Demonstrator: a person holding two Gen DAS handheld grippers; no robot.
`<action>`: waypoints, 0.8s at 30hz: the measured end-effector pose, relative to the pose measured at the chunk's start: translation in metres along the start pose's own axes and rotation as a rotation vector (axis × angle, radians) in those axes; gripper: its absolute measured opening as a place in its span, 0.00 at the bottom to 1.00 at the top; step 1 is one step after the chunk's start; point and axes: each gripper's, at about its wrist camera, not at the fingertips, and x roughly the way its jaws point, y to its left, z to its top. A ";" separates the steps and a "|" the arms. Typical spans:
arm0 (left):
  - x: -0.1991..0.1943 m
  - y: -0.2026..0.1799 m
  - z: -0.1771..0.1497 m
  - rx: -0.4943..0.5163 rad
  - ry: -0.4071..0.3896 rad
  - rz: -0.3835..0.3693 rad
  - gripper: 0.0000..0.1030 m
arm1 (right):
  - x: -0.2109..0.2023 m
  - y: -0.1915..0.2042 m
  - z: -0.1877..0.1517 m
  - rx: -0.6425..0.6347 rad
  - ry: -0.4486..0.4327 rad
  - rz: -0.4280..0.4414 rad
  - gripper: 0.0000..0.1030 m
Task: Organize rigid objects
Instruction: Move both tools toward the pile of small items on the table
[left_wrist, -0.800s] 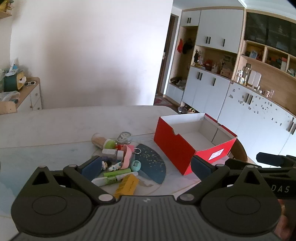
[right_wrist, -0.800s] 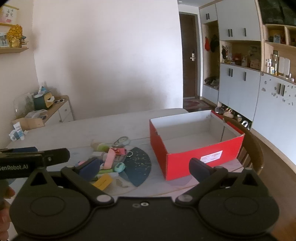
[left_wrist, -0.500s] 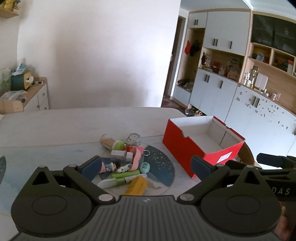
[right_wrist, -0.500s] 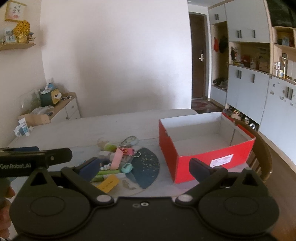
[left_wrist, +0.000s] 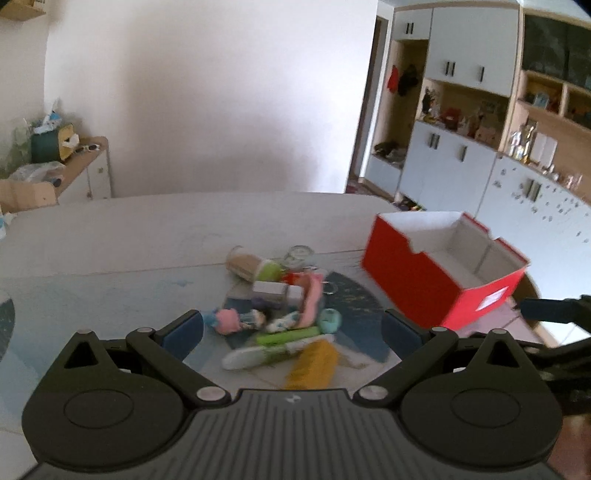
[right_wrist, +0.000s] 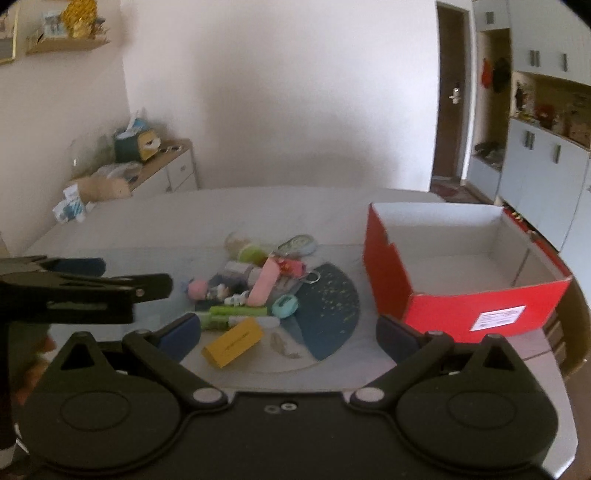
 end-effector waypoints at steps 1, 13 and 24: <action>0.008 0.002 -0.002 0.009 0.009 0.015 1.00 | 0.004 0.000 -0.001 -0.002 0.009 0.014 0.97; 0.081 0.026 -0.025 0.048 0.105 0.006 1.00 | 0.053 0.006 -0.003 -0.077 0.088 0.060 0.94; 0.115 0.029 -0.036 0.088 0.146 -0.003 0.99 | 0.106 -0.011 0.021 -0.034 0.104 -0.015 0.84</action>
